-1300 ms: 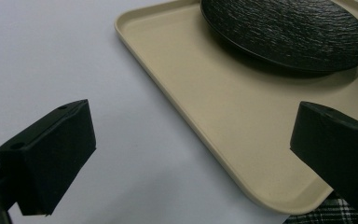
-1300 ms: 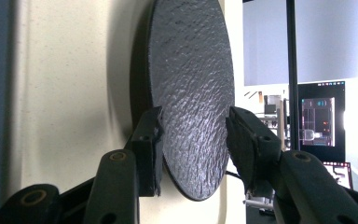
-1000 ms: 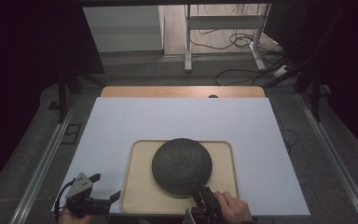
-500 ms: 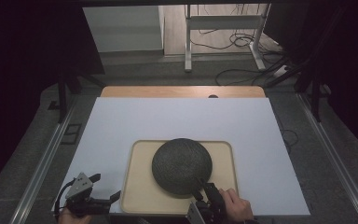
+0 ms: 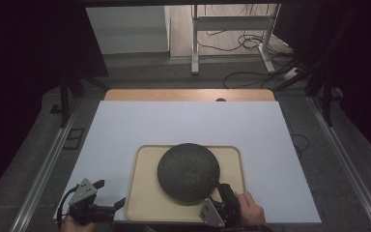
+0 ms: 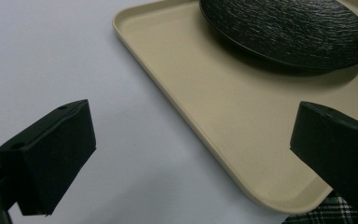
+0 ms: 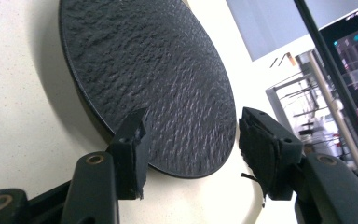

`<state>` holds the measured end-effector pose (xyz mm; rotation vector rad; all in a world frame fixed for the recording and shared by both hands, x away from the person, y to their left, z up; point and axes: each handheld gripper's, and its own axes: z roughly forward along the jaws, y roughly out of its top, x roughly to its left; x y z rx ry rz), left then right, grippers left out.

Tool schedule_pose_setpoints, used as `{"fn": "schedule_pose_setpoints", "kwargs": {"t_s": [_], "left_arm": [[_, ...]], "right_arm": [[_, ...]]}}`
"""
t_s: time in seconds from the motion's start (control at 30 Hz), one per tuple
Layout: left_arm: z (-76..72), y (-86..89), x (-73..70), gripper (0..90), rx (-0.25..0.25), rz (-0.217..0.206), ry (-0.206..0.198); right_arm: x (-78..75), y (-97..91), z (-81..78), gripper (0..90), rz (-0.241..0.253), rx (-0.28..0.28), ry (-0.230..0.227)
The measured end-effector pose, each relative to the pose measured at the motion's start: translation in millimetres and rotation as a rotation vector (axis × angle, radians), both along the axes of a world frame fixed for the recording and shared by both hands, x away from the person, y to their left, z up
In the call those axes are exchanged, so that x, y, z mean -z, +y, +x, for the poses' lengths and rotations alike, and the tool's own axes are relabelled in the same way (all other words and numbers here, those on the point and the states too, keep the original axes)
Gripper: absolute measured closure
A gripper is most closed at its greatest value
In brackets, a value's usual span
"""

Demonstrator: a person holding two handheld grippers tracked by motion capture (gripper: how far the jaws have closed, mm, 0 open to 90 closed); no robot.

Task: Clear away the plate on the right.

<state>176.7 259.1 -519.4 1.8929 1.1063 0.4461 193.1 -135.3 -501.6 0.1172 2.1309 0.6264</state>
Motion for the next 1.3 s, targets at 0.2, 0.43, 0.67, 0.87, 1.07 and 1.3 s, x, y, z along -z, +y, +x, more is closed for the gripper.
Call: {"fn": "schedule_pose_setpoints", "kwargs": {"t_s": [0.2, 0.43, 0.67, 0.87, 1.07, 1.3], "left_arm": [[0.5, -0.6, 0.2, 0.0, 0.003, 0.001, 0.006], [0.9, -0.5, 0.3, 0.0, 0.002, -0.001, 0.008], [1.0, -1.3, 0.1, 0.0, 0.007, 0.007, 0.004], [1.6, -1.9, 0.0, 0.0, 0.010, 0.007, 0.004], [1.7, -2.8, -0.3, 0.2, 0.012, 0.014, 0.000], [0.7, -2.5, -0.5, 0.2, 0.011, 0.014, -0.007]], "right_arm": [[-0.9, -3.9, 4.2, 41.5, 0.012, 0.030, 0.029], [-3.0, -10.1, 8.3, 39.4, 0.052, 0.051, 0.079], [-3.8, -19.5, 15.5, 36.4, 0.094, 0.086, 0.135], [-5.8, -27.3, 19.5, 33.1, 0.148, 0.099, 0.174], [-5.8, -34.0, 23.1, 30.4, 0.177, 0.104, 0.209], [-6.6, -40.9, 25.9, 24.1, 0.213, 0.111, 0.236]]}}
